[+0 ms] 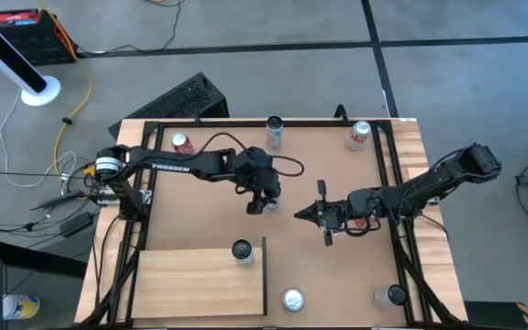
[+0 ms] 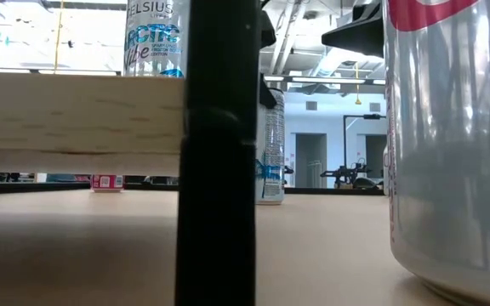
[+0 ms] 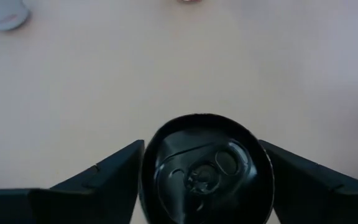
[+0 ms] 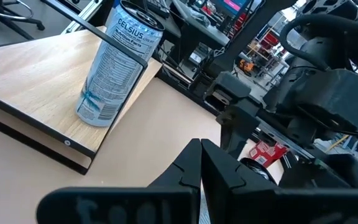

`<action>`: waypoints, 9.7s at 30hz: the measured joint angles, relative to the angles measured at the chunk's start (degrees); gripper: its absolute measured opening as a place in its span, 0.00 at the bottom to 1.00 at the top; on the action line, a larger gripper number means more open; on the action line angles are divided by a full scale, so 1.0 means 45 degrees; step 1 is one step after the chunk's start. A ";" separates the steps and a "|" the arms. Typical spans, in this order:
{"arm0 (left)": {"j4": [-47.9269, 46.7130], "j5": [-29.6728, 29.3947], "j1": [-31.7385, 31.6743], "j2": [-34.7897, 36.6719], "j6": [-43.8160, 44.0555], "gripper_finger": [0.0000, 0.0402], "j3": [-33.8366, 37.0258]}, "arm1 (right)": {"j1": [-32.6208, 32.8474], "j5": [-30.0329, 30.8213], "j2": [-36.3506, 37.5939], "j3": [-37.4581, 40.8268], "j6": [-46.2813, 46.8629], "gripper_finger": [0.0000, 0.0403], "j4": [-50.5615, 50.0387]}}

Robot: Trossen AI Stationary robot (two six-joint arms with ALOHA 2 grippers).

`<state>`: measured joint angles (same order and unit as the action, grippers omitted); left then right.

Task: Place canned beverage on shelf
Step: Put the white and blue soda can on the shelf aligned with the other white and blue soda can

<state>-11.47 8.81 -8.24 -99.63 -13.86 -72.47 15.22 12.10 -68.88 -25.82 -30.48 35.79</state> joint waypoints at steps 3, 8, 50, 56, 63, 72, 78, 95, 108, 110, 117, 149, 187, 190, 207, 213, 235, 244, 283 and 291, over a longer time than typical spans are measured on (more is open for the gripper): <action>-0.0080 -0.0115 -0.0008 0.0001 0.0205 0.59 -0.0039 | 0.0000 0.0002 0.0000 0.0000 0.0000 0.08 0.0005; -0.2058 -0.1111 -0.0021 0.0329 0.0591 0.59 -0.1075 | 0.0000 0.0000 0.0000 0.0000 0.0000 0.08 0.0000; -0.8456 -1.0790 0.4054 0.7796 1.6833 0.72 0.5343 | 0.0010 -0.0029 0.0002 0.0010 0.1428 0.08 0.0607; -0.8262 -1.0738 0.4054 0.7800 1.6895 0.88 0.5319 | 0.0010 -0.0029 0.0000 0.0010 0.1373 0.08 0.0612; -0.8219 -1.1177 0.3668 0.7830 1.6122 0.90 0.4913 | 0.0010 -0.0029 0.0000 0.0010 0.1302 0.08 0.0622; -0.8226 -0.8735 0.2555 0.7834 0.9259 0.90 0.2473 | 0.0010 -0.0034 0.0000 0.0010 0.1302 0.08 0.0622; -0.8212 -0.6253 0.2505 0.7839 0.3993 0.90 0.1349 | 0.0010 -0.0039 0.0000 0.0010 0.1337 0.08 0.0622; -1.0786 -0.5004 0.1404 0.6365 0.3126 0.90 0.1355 | 0.0010 -0.0044 0.0000 0.0010 0.1336 0.08 0.0525; -1.1856 -0.4443 0.0836 0.5235 0.2975 0.90 0.1355 | 0.0010 -0.0044 0.0000 0.0010 0.1331 0.08 0.0484; -1.1903 -0.4448 0.0805 0.5241 0.3070 0.90 0.1355 | 0.0010 -0.0044 0.0000 0.0010 0.1331 0.08 0.0478; -1.1824 -0.4383 0.0805 0.5241 0.3191 0.90 0.1527 | 0.0010 -0.0044 0.0000 0.0010 0.1331 0.08 0.0479; -1.1702 -0.4431 0.0805 0.5294 0.2897 0.61 0.1913 | 0.0010 -0.0044 0.0000 0.0010 0.1307 0.08 0.0486; -1.5127 -0.3644 1.0424 -0.3529 1.0259 0.61 -1.2919 | 0.0015 -0.0051 0.0003 0.0010 0.1472 0.08 0.0661; -1.5366 -0.3770 1.0113 -0.4332 0.9748 0.61 -1.3918 | 0.0015 -0.0053 0.0001 0.0010 0.1471 0.08 0.0654; -1.5687 -0.3982 0.9126 -0.4352 0.8781 0.61 -1.3202 | 0.0015 -0.0058 0.0005 0.0006 0.1345 0.08 0.0524; -1.5414 -0.4317 0.9273 -0.4352 0.9197 0.61 -1.3197 | 0.0015 -0.0056 0.0005 0.0007 0.1345 0.08 0.0520; -1.4704 -0.4215 0.9946 -0.5191 0.9547 0.61 -1.3158 | 0.0015 -0.0058 0.0005 -0.0001 0.1350 0.08 0.0569; -1.5071 -0.4130 0.9831 -0.5178 0.9550 0.61 -1.3308 | 0.0024 -0.0063 0.0005 -0.0005 0.1355 0.08 0.0563; -1.5570 -0.3797 0.9688 -0.5178 0.9374 0.66 -1.3308 | 0.0024 -0.0058 0.0005 0.0005 0.1350 0.08 0.0534; -1.5570 -0.3802 0.9688 -0.5178 0.9562 0.70 -1.3308 | 0.0024 -0.0058 0.0005 0.0015 0.1350 0.08 0.0534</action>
<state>-81.54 -8.29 35.35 -122.93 29.17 -132.35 15.33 11.84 -68.86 -25.76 -24.40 38.20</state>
